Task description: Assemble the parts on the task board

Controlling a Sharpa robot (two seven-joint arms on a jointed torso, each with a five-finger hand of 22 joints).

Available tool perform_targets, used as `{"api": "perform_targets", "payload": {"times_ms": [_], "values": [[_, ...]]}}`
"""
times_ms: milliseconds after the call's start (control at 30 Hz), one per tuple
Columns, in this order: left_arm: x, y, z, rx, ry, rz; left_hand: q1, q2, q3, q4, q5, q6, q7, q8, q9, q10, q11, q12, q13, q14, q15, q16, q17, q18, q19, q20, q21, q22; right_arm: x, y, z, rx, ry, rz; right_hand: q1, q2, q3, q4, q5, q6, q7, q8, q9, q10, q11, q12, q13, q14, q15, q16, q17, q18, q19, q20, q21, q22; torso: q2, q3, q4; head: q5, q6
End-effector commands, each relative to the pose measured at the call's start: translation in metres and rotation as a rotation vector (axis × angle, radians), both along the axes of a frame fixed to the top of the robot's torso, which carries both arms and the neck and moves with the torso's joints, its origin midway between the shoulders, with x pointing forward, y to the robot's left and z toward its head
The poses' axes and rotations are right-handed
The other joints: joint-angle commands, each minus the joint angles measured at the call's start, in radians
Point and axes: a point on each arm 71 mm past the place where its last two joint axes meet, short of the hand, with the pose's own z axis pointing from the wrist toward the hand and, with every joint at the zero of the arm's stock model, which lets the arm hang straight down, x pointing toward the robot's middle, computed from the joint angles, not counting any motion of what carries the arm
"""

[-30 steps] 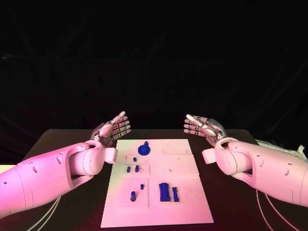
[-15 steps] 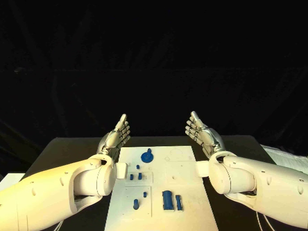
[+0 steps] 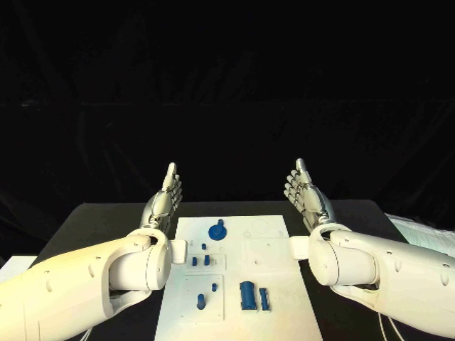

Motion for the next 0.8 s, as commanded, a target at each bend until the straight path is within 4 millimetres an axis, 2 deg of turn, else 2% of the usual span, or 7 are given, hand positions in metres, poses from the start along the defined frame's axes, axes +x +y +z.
{"api": "perform_targets", "payload": {"times_ms": [33,467,533,567,633,667,800], "values": [[-0.0003,-0.0006,0.0031,0.017,-0.038,0.006,-0.082,0.000,-0.016,0.000,-0.007,-0.059,-0.002,-0.007,-0.001,-0.063,-0.001,-0.007,-0.001,-0.058,0.000,-0.007,-0.001,-0.015,-0.050,-0.005,-0.004,-0.021,-0.0002,-0.0003,0.0017,-0.002,-0.020,-0.008,-0.092,-0.001,0.006,0.000,-0.005,-0.059,-0.001,-0.003,-0.001,-0.068,0.000,-0.007,-0.001,-0.075,-0.001,-0.004,-0.001,-0.021,-0.070,-0.002,-0.008,-0.001,0.000,-0.0001,0.0000,0.000,0.000],[-0.0003,-0.0006,0.0031,0.017,-0.038,0.006,-0.148,0.000,-0.016,0.000,-0.007,-0.105,-0.002,-0.007,-0.001,-0.111,-0.001,-0.007,-0.001,-0.102,0.000,-0.007,-0.001,-0.015,-0.151,-0.005,-0.004,-0.021,-0.0002,-0.0003,0.0017,-0.002,-0.020,-0.008,-0.166,-0.001,0.006,0.000,-0.005,-0.105,-0.001,-0.003,-0.001,-0.122,0.000,-0.007,-0.001,-0.134,-0.001,-0.004,-0.001,-0.021,-0.125,-0.002,-0.008,-0.001,0.000,-0.0001,0.0000,0.000,0.000],[-0.0003,-0.0006,0.0031,0.017,-0.038,0.006,-0.153,0.000,-0.016,0.000,-0.007,-0.111,-0.002,-0.007,-0.001,-0.119,-0.001,-0.007,-0.001,-0.176,0.000,-0.007,-0.001,-0.015,-0.151,-0.005,-0.004,-0.021,-0.0002,-0.0003,0.0017,-0.002,-0.020,-0.008,-0.201,-0.001,0.006,0.000,-0.005,-0.180,-0.001,-0.003,-0.001,-0.209,0.000,-0.007,-0.001,-0.228,-0.001,-0.004,-0.001,-0.021,-0.213,-0.002,-0.008,-0.001,0.000,-0.0001,0.0000,0.000,0.000],[-0.0003,-0.0006,0.0031,0.017,-0.038,0.006,-0.158,0.000,-0.016,0.000,-0.007,-0.181,-0.002,-0.007,-0.001,-0.119,-0.001,-0.007,-0.001,-0.176,0.000,-0.007,-0.001,-0.015,-0.151,-0.005,-0.004,-0.021,-0.0002,-0.0003,0.0017,-0.002,-0.020,-0.008,-0.282,-0.001,0.006,0.000,-0.005,-0.180,-0.001,-0.003,-0.001,-0.209,0.000,-0.007,-0.001,-0.228,-0.001,-0.004,-0.001,-0.021,-0.213,-0.002,-0.008,-0.001,0.000,-0.0001,0.0000,0.000,0.000],[-0.0003,-0.0006,0.0031,0.017,-0.038,0.006,-0.177,0.000,-0.016,0.000,-0.007,-0.181,-0.002,-0.007,-0.001,-0.193,-0.001,-0.007,-0.001,-0.176,0.000,-0.007,-0.001,-0.015,-0.151,-0.005,-0.004,-0.021,-0.0002,-0.0003,0.0017,-0.002,-0.020,-0.008,-0.282,-0.001,0.006,0.000,-0.005,-0.180,-0.001,-0.003,-0.001,-0.209,0.000,-0.007,-0.001,-0.228,-0.001,-0.004,-0.001,-0.021,-0.213,-0.002,-0.008,-0.001,0.000,-0.0001,0.0000,0.000,0.000],[-0.0003,-0.0006,0.0031,0.017,-0.038,0.006,-0.252,0.000,-0.016,0.000,-0.007,-0.181,-0.002,-0.007,-0.001,-0.193,-0.001,-0.007,-0.001,-0.176,0.000,-0.007,-0.001,-0.015,-0.151,-0.005,-0.004,-0.021,-0.0002,-0.0003,0.0017,-0.002,-0.020,-0.008,-0.282,-0.001,0.006,0.000,-0.005,-0.180,-0.001,-0.003,-0.001,-0.209,0.000,-0.007,-0.001,-0.228,-0.001,-0.004,-0.001,-0.021,-0.213,-0.002,-0.008,-0.001,0.000,-0.0001,0.0000,0.000,0.000],[-0.0003,-0.0006,0.0031,0.017,-0.038,0.006,-0.252,0.000,-0.016,0.000,-0.007,-0.181,-0.002,-0.007,-0.001,-0.193,-0.001,-0.007,-0.001,-0.176,0.000,-0.007,-0.001,-0.015,-0.151,-0.005,-0.004,-0.021,-0.0002,-0.0003,0.0017,-0.002,-0.020,-0.008,-0.282,-0.001,0.006,0.000,-0.005,-0.180,-0.001,-0.003,-0.001,-0.209,0.000,-0.007,-0.001,-0.228,-0.001,-0.004,-0.001,-0.021,-0.213,-0.002,-0.008,-0.001,0.000,-0.0001,0.0000,0.000,0.000]]}}
